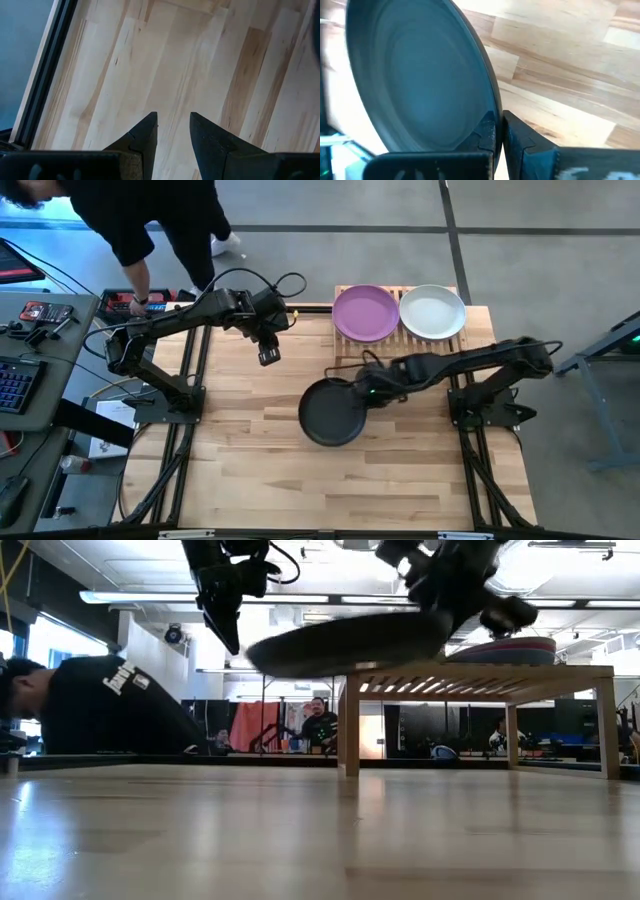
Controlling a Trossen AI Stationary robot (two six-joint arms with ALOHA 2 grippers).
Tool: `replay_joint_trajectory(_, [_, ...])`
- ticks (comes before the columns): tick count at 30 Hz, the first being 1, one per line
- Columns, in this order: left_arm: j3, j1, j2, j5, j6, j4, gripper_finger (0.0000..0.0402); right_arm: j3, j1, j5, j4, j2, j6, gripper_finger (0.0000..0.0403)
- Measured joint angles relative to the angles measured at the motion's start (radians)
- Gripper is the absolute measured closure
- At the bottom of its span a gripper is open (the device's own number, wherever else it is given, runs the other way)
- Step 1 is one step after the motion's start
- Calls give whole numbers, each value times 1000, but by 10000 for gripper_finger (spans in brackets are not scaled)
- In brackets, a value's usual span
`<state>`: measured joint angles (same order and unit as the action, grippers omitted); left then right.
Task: Place and stack plates onto a shelf
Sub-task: Stack the center black plate on the white plate
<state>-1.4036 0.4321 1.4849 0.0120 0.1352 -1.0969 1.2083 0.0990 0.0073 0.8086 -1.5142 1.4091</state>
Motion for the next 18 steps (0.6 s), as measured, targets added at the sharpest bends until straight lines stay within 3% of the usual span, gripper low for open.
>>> replay_joint_trajectory(10, [0, 0, 0, 0, 0, 4, 300, 0, -25, 140, 155, 259, -3, 403])
replay_joint_trajectory(18, [0, 0, 0, 0, -3, 20, 300, 0, -145, 257, 294, 476, -11, 403])
